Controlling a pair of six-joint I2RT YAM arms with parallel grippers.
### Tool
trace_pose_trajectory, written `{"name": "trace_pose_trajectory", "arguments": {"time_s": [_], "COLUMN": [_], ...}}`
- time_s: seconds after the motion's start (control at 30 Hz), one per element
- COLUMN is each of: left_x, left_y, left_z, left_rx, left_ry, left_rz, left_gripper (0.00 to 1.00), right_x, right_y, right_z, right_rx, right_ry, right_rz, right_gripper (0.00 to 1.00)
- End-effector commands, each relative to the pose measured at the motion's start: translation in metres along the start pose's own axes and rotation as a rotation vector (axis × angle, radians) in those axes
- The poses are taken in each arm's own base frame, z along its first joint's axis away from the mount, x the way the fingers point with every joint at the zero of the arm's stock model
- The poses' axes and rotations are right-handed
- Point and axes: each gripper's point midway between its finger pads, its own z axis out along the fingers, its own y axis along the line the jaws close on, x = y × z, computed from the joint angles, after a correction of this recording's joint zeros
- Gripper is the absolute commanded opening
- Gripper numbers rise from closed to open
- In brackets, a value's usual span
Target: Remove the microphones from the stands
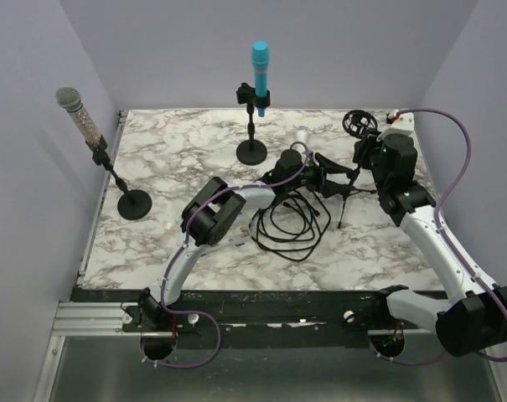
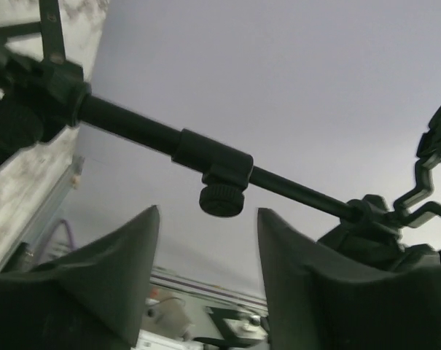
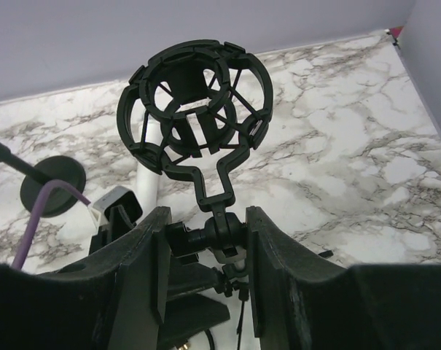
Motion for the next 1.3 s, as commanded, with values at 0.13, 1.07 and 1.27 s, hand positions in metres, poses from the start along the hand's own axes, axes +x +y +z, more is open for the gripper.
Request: {"name": "trace_pose_trajectory", "arguments": {"time_s": [0.13,1.07,1.27], "left_x": [0.014,0.004,0.008], "left_y": [-0.023,-0.045,-0.037], "left_z": [-0.019,-0.017,0.000], "left_rx": [0.000,0.049,0.017], "left_ry": [0.022,-0.135,-0.117], "left_rz": [0.060,1.365,1.375], "left_gripper": [0.99,0.74,0.64], "right_x": [0.023,0.023,0.025], "right_y": [-0.004,0.000,0.001], "right_z": [0.002,0.002,0.004], "right_rx": [0.014,-0.007,-0.009], "right_ry": [0.059,0.058,0.061], "right_rz": [0.047,0.051,0.051], "right_gripper": [0.01,0.01,0.01]}}
